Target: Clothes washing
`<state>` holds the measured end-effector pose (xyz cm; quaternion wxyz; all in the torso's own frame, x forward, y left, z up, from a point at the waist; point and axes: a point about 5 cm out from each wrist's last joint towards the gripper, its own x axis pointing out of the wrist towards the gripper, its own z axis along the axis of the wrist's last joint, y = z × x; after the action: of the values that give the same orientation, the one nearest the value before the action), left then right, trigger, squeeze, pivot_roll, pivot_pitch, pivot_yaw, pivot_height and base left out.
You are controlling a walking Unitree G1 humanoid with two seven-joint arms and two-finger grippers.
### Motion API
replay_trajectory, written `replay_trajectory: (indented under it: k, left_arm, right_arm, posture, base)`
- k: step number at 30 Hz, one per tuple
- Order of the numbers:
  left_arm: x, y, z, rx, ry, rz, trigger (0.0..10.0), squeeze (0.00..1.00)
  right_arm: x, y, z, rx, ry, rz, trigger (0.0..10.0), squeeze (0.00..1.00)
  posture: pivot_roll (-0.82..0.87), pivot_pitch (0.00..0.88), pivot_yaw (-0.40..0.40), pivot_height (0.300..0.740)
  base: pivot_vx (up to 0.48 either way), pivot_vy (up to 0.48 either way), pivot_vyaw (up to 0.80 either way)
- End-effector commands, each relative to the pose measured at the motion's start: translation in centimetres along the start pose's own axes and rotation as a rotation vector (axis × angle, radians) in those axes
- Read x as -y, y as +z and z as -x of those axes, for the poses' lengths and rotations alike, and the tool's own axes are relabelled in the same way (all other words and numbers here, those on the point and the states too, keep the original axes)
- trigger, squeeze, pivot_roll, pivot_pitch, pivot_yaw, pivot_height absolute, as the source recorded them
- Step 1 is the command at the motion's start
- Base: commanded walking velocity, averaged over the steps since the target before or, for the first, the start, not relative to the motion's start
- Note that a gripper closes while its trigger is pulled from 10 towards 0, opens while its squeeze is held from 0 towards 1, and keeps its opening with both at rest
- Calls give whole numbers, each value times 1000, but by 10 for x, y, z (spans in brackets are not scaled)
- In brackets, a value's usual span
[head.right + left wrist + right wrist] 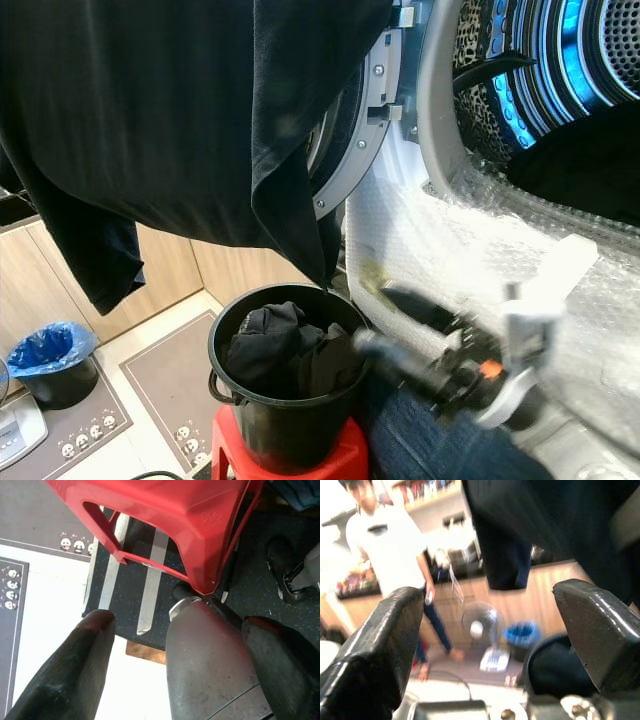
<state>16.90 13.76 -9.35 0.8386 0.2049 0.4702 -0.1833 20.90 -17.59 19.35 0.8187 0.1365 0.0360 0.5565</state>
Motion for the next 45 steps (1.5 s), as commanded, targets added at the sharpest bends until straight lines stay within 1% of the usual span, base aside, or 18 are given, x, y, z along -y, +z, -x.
replay_trajectory:
  k: [1,3,5,6,7,10,11,12,15,18,22,25,29,34,39,41,43,45]
  left_arm:
    - [-4,-11,1,-49,8,-1,10000,0]
    - [-5,-7,1,-41,8,0,10000,0]
    - [-5,-6,1,-36,9,1,10000,0]
    - [-5,-5,1,-36,9,2,10000,0]
    - [-6,-5,1,-35,10,1,10000,0]
    - [-6,-5,1,-35,12,0,10000,0]
    - [-6,-5,1,-35,13,0,10000,0]
    - [-6,-5,1,-35,13,0,10000,0]
    - [-7,-7,1,-38,14,-2,10000,0]
    - [-8,-9,1,-40,14,-13,10000,0]
    - [-9,-10,2,-41,14,-18,10000,0]
    - [-10,-11,2,-43,15,-19,10000,0]
    - [-10,-13,2,-44,16,-18,10000,0]
    - [-10,-15,3,-48,22,-4,10000,0]
    - [-7,-17,3,-52,22,22,10000,0]
    - [-5,-18,3,-54,21,29,10000,0]
    - [-3,-17,3,-56,20,39,10000,0]
    - [-1,-17,3,-56,20,43,10000,0]
  right_arm:
    - [2,-8,-2,-61,-14,18,10000,0]
    - [8,-29,-7,-171,-63,24,10000,0]
    - [13,-45,-12,-249,-109,35,10000,0]
    - [15,-48,-13,-263,-121,36,10000,0]
    - [21,-57,-16,-288,-170,59,10000,0]
    - [28,-67,-16,-329,-227,80,10000,0]
    - [35,-72,-16,-337,-282,102,10000,0]
    - [35,-72,-16,-337,-282,102,10000,0]
    - [49,-81,-21,-280,-423,152,10000,0]
    - [51,-88,-26,-211,-462,148,10000,0]
    - [53,-97,-30,-187,-506,153,10000,0]
    - [51,-107,-41,-157,-515,163,10000,0]
    - [51,-112,-49,-143,-550,166,10000,0]
    - [54,-121,-57,-166,-611,175,10000,0]
    - [60,-132,-62,-226,-700,211,10000,0]
    - [60,-134,-63,-232,-715,216,10000,0]
    - [63,-137,-64,-248,-773,219,10000,0]
    - [63,-139,-64,-258,-777,236,10000,0]
  posture:
    - [-123,0,35,740]
    - [-114,0,29,740]
    - [-111,0,28,740]
    - [-109,0,26,740]
    - [-104,0,23,740]
    - [-101,0,22,740]
    - [-98,0,20,740]
    - [-98,0,20,740]
    - [-99,0,25,740]
    - [-101,0,32,740]
    - [-105,0,38,740]
    - [-104,0,40,740]
    - [-91,0,36,740]
    - [-62,0,22,740]
    - [-35,0,8,740]
    - [-28,0,4,740]
    - [-23,0,1,740]
    - [-16,0,-2,740]
  base:
    - [0,0,0]
    - [0,0,0]
    - [0,0,0]
    - [0,0,0]
    - [0,0,0]
    - [0,0,0]
    - [0,0,0]
    - [0,0,0]
    - [0,0,0]
    - [0,0,0]
    - [0,0,0]
    - [0,0,0]
    - [0,0,0]
    - [0,0,0]
    - [0,0,0]
    - [0,0,0]
    - [0,0,0]
    - [0,0,0]
